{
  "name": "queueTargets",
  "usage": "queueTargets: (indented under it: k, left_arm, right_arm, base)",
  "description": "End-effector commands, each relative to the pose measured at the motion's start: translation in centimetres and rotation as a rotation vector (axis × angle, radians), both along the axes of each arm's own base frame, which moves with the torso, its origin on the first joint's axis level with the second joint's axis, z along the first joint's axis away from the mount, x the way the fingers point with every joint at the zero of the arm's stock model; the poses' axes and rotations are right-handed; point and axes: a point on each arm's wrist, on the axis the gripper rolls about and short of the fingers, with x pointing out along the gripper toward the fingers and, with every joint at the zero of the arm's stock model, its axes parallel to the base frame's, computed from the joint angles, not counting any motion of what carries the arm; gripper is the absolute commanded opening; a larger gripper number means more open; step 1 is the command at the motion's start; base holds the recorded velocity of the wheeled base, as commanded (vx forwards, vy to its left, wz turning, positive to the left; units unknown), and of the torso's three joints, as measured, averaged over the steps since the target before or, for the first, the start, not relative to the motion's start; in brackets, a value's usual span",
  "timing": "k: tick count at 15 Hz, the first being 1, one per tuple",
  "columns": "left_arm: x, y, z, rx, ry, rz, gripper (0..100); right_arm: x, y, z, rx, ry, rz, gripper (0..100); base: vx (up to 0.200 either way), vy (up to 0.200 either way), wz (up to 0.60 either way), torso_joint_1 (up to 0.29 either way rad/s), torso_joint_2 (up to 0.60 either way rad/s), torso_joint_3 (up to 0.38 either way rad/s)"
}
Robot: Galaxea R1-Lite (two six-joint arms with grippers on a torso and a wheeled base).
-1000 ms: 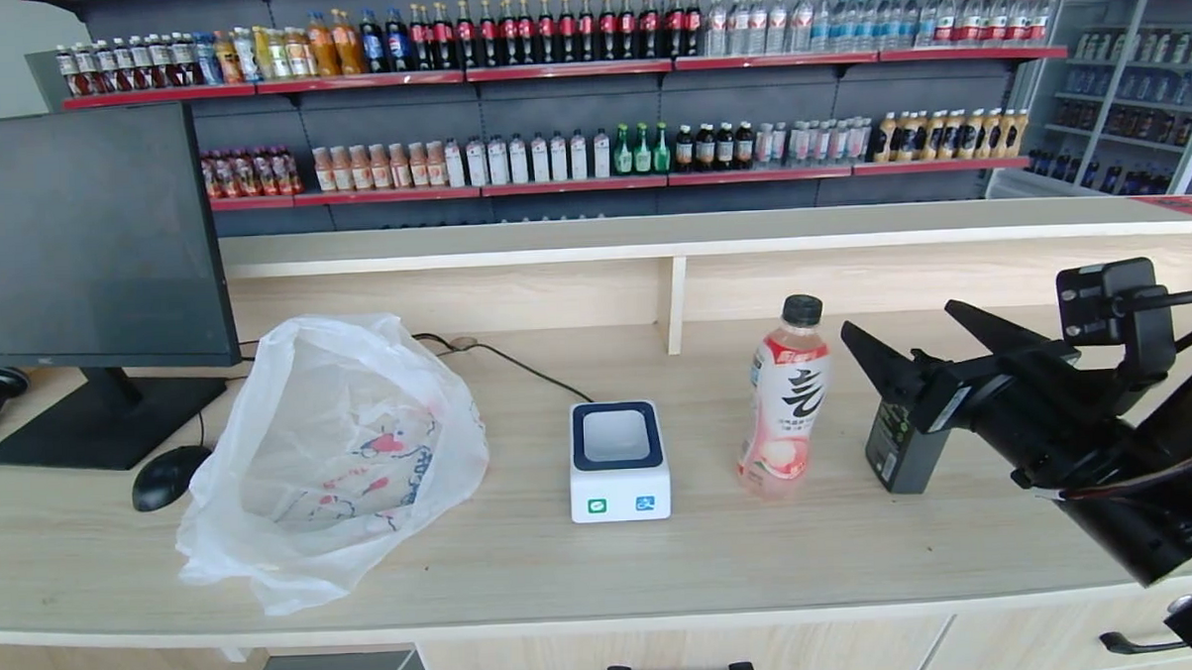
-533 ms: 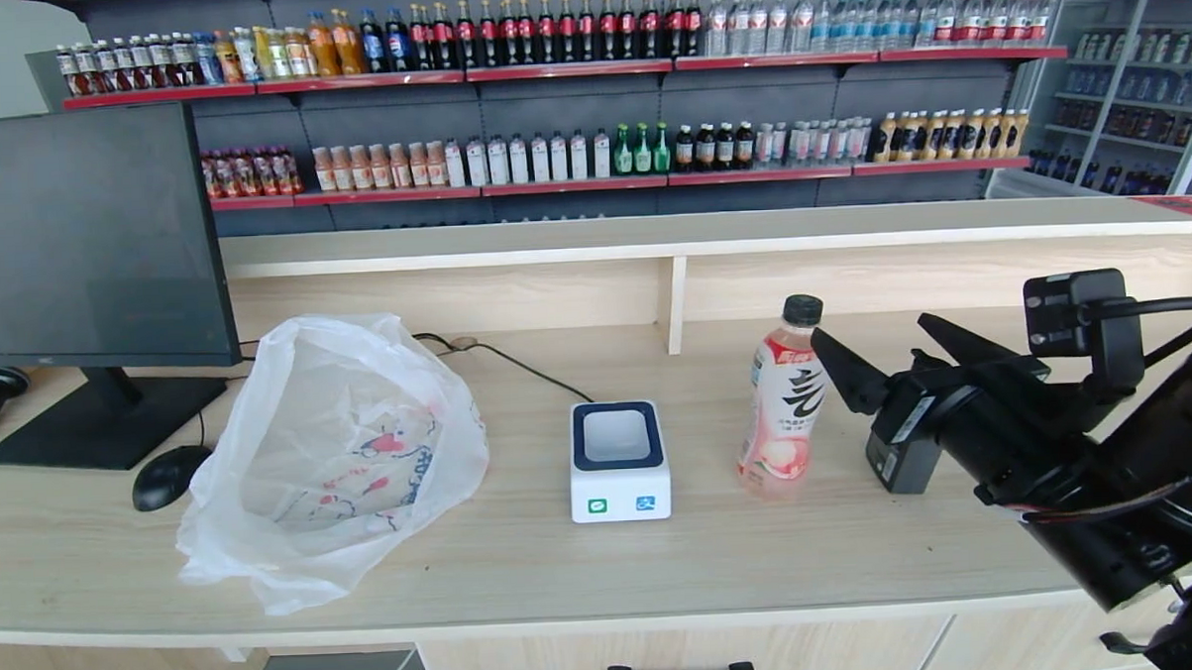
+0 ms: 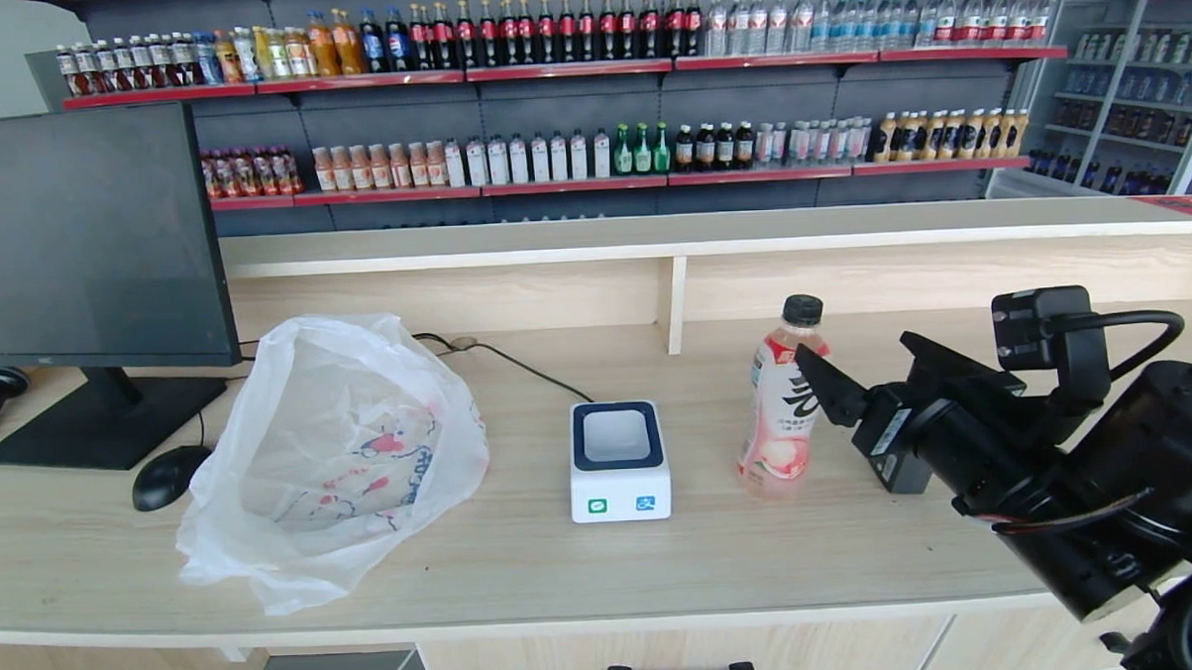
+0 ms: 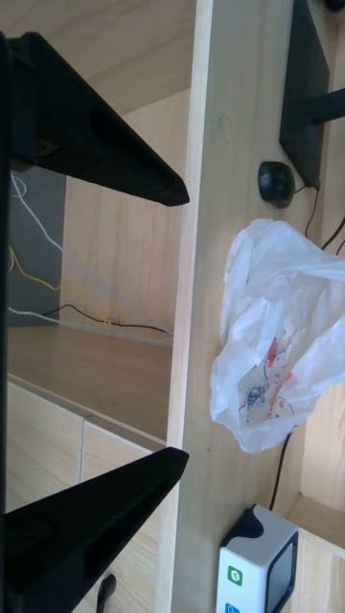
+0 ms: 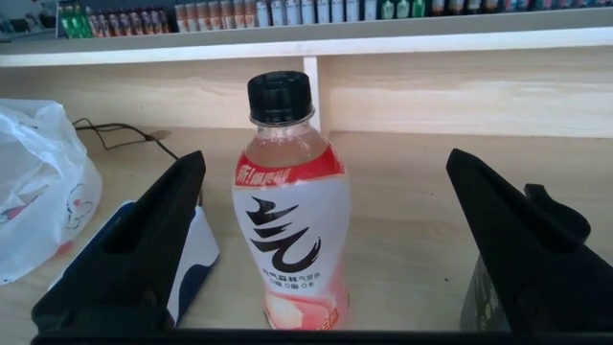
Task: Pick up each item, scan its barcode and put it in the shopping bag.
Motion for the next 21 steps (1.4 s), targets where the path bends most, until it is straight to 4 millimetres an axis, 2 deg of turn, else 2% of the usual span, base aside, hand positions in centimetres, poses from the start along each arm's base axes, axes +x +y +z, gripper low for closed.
queueTargets:
  k: [1,7,21]
  left_arm:
    - [0.0,0.0,0.0,0.0,0.0,0.001,100]
    - [0.0,0.0,0.0,0.0,0.0,0.001,100]
    - [0.0,0.0,0.0,0.0,0.0,0.001,100]
  right_arm:
    - [0.0,0.0,-0.1,-0.001,0.004,0.002,100]
    - [0.1,0.7,-0.3,-0.003,0.009,0.022,100]
    - [2.0,2.0,-2.6,-0.02,0.079,0.027,100]
  base:
    - [0.0,0.0,0.0,0.0,0.0,0.0]
    - [0.0,0.0,0.0,0.0,0.0,0.0]
    - [0.0,0.0,0.0,0.0,0.0,0.0]
